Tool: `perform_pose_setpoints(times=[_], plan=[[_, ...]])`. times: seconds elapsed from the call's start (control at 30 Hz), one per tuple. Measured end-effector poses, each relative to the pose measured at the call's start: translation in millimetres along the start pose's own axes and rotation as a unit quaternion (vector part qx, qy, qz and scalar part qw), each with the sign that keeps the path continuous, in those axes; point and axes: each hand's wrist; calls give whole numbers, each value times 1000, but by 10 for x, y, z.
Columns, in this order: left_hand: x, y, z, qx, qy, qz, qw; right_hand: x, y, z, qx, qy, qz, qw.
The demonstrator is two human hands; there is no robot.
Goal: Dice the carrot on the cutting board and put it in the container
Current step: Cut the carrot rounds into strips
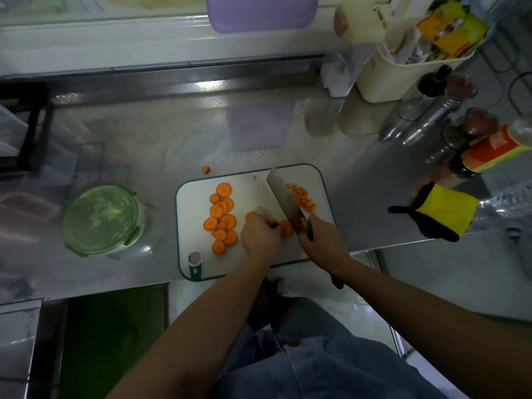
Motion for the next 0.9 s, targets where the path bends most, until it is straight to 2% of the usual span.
perform_pose_setpoints(times=[0.1, 0.23, 0.4, 0.5, 0.9], plan=[[-17, -9, 2, 4, -9, 12, 1000, -6, -43, -10, 1, -19, -8, 1000], [-57, -35, -33, 13, -17, 35, 999, -75, -52, 80, 100, -25, 34, 994], [-61, -7, -34, 58, -36, 52, 996, -96, -111, 239, 61, 7, 80, 995], [-64, -11, -50, 85, -36, 67, 993, -75, -113, 241, 72, -5, 95, 993], [-64, 6, -26, 69, -24, 51, 996, 41, -97, 215, 116, -61, 68, 989]])
Point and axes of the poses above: each hand's wrist, its own x-axis away from the middle knuckle, its own z-axis out of the back of the hand, y = z × x, and after that the axes turned 4 degrees about -x, right-handed
